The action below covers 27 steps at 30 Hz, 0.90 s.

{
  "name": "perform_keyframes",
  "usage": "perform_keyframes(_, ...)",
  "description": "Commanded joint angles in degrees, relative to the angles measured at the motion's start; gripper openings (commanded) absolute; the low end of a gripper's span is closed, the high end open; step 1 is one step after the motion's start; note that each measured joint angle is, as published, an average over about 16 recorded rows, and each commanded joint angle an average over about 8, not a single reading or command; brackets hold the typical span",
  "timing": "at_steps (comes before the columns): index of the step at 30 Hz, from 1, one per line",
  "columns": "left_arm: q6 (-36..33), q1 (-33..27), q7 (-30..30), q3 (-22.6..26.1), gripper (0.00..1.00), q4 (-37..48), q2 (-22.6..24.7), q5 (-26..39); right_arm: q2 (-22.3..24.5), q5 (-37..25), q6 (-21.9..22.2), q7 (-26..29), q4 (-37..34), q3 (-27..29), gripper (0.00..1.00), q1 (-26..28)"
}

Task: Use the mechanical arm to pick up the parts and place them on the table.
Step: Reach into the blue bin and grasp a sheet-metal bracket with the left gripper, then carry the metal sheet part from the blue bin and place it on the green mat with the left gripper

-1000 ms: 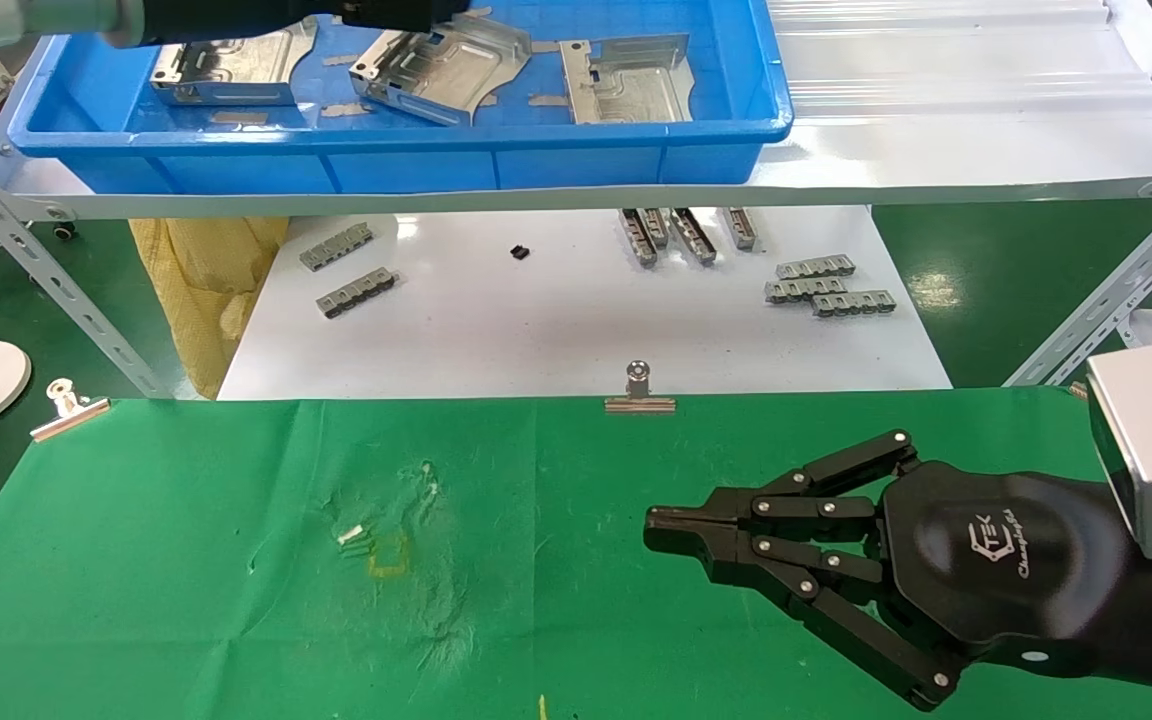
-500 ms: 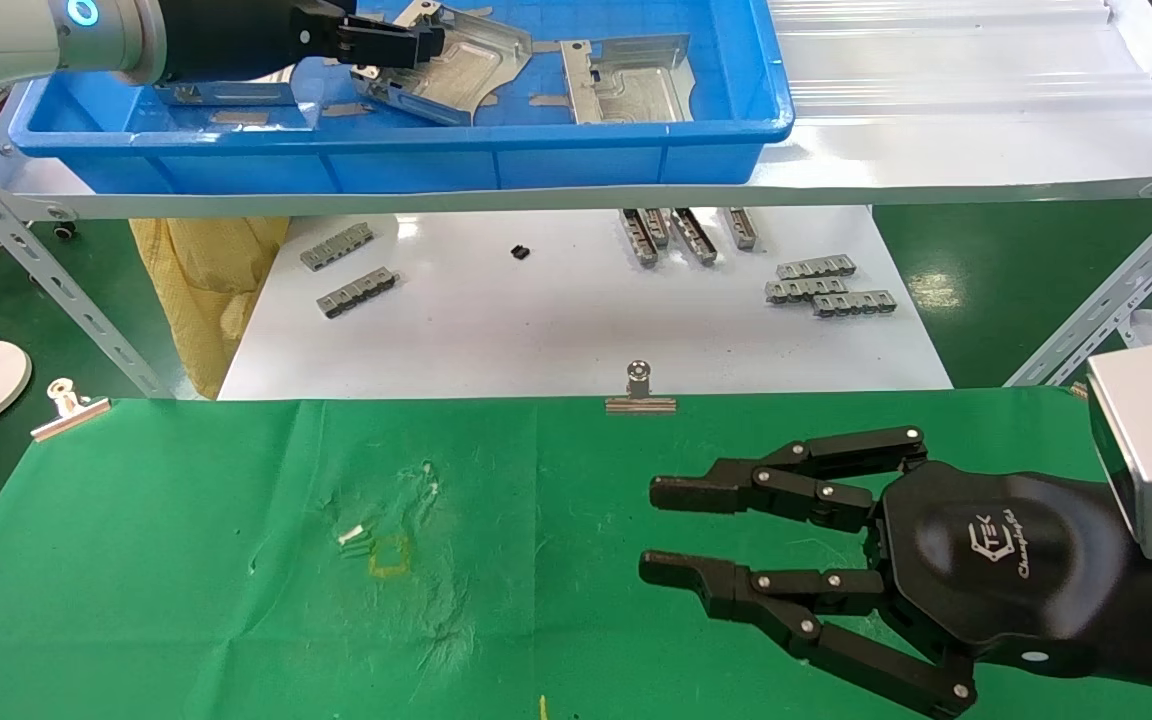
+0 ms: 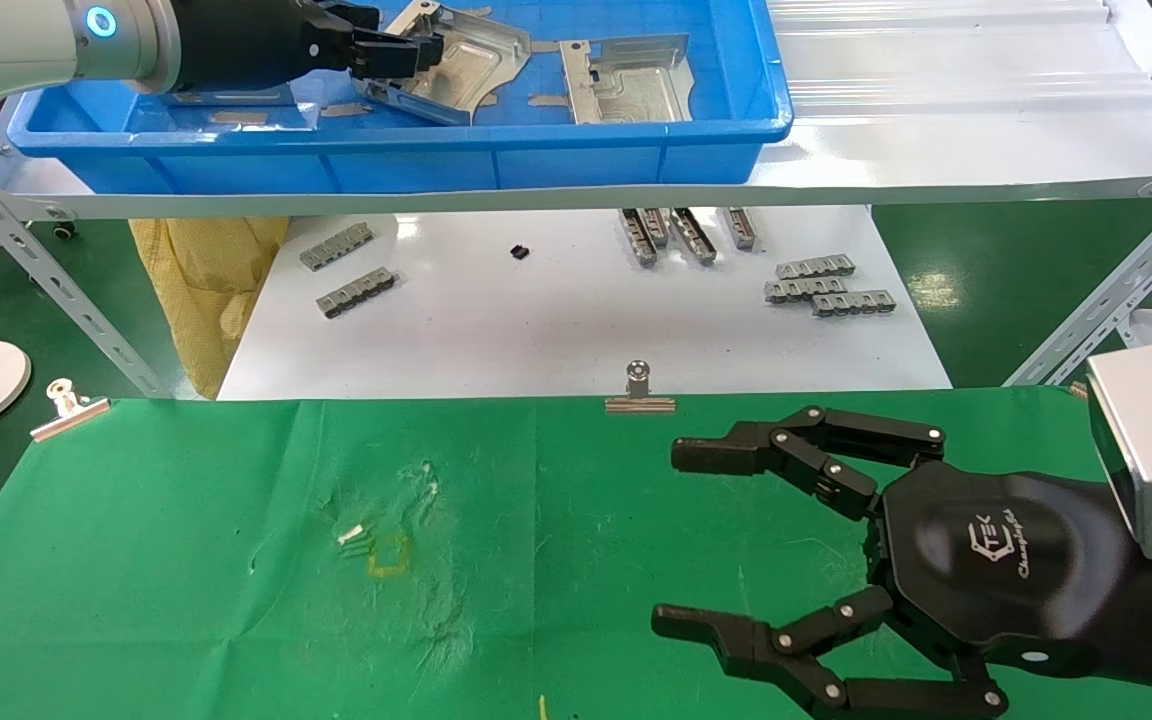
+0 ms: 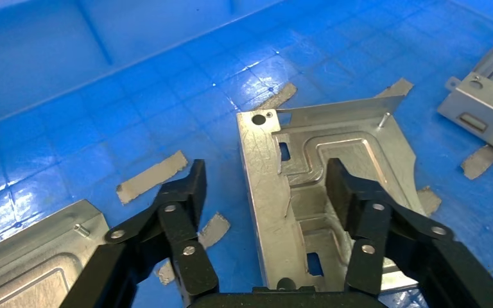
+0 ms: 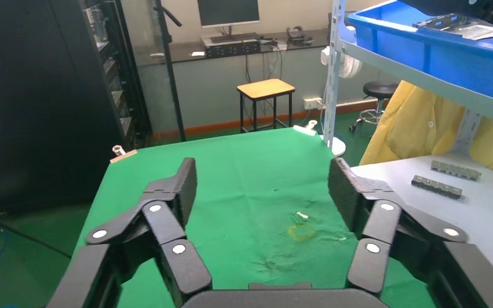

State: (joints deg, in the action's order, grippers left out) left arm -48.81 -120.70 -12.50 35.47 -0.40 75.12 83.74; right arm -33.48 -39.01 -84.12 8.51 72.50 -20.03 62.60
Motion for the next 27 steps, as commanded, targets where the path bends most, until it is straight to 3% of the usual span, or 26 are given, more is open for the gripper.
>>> perform_keyframes(1, 0.26, 0.02, 0.14, 0.14, 0.00, -0.01, 0.13, 0.19, 0.00, 0.00, 0.00, 0.00, 0.00, 0.00, 1.00, 0.00)
perform_keyframes(19, -0.28, -0.79, 1.77, -0.87, 0.00, -1.28, -0.56, -1.26, 0.01, 0.01, 0.01, -0.01, 0.00, -0.01, 1.00, 0.00)
perform_keyframes(27, -9.59, -2.80, 4.80, -2.64, 0.00, -3.75, -3.62, -4.01, 0.01, 0.01, 0.01, -0.01, 0.00, -0.02, 1.00, 0.01)
